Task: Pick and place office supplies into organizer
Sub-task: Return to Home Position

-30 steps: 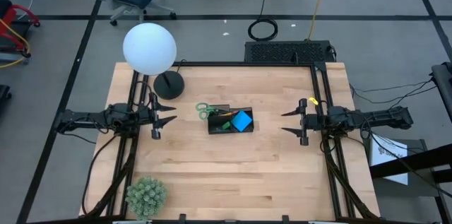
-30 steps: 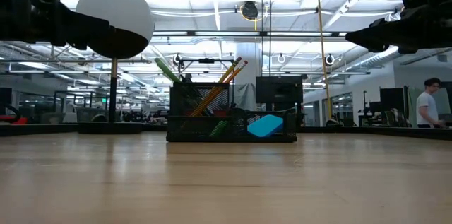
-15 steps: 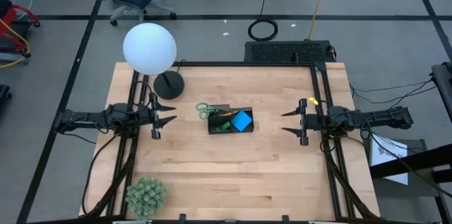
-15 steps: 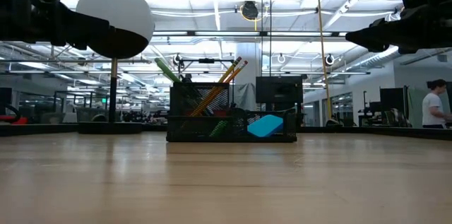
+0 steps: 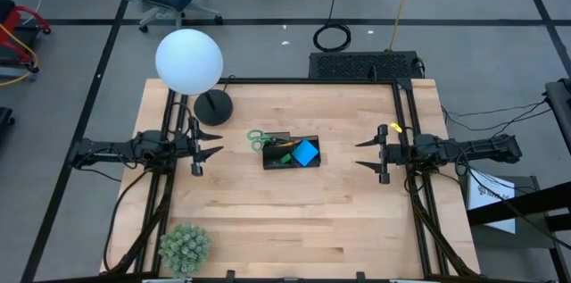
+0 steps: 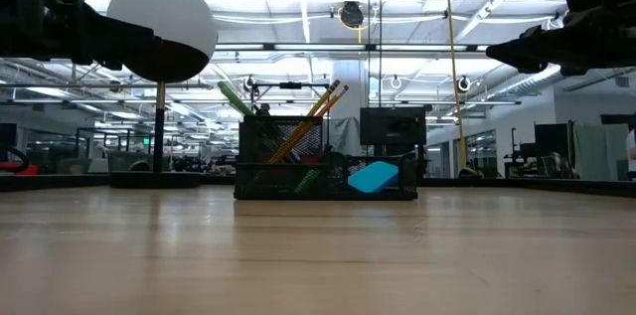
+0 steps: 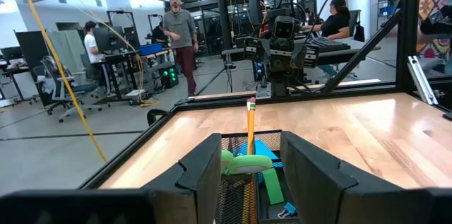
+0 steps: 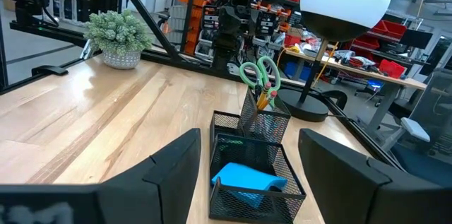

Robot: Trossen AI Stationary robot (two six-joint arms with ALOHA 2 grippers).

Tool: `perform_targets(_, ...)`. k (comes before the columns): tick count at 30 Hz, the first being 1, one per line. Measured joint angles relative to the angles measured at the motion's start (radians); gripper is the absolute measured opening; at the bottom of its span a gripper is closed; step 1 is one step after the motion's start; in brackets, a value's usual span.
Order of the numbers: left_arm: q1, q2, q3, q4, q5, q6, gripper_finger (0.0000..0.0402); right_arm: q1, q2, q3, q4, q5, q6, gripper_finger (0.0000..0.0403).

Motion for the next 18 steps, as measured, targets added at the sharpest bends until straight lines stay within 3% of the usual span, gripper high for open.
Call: perform_targets(18, 0.000, 0.000, 0.000, 0.000, 0.001, 0.000, 0.0154, 0.000, 0.000, 0.000, 0.000, 0.000, 0.000, 0.0232)
